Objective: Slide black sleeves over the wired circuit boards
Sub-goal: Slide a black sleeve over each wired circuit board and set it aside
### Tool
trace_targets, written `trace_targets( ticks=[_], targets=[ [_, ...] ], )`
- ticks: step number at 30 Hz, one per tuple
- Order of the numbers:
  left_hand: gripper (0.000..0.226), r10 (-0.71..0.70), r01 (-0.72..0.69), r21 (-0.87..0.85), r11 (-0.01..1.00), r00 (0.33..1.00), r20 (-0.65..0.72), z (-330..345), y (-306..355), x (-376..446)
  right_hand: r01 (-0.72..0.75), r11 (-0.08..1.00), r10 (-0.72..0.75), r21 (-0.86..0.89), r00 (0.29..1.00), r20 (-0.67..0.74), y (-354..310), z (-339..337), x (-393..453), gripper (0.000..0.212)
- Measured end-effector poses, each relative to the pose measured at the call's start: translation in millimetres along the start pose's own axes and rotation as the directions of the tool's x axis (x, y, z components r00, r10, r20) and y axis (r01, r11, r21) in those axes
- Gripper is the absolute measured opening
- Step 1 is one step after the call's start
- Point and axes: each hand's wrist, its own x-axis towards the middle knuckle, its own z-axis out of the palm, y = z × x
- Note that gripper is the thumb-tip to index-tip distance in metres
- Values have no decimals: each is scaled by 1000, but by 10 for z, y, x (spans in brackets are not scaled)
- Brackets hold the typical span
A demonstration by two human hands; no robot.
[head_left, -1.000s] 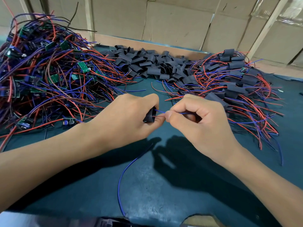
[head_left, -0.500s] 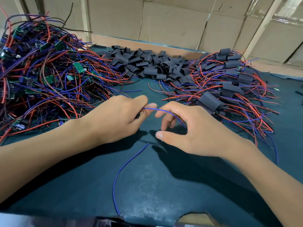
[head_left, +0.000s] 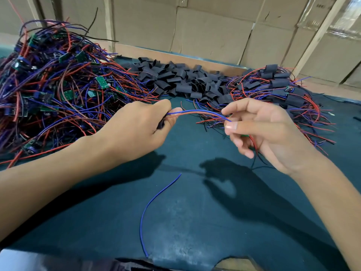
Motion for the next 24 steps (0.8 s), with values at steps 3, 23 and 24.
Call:
trace_targets(
  ticks=[3,23,24],
  targets=[
    [35,-13,11,-39,999,998,-58,-27,-16,12,-59,997,59,-54,998,-1,-30,-69,-1,21],
    [35,315,-235,389,891,936,-157,-8,-99,51,262,927,-286,-268,956,-57,138,266,-56,6],
    [35,333,-233,437,868,928,-166,-15,-102,58,259,927,-287,-272,955,-70,139,267,-52,6]
  ],
)
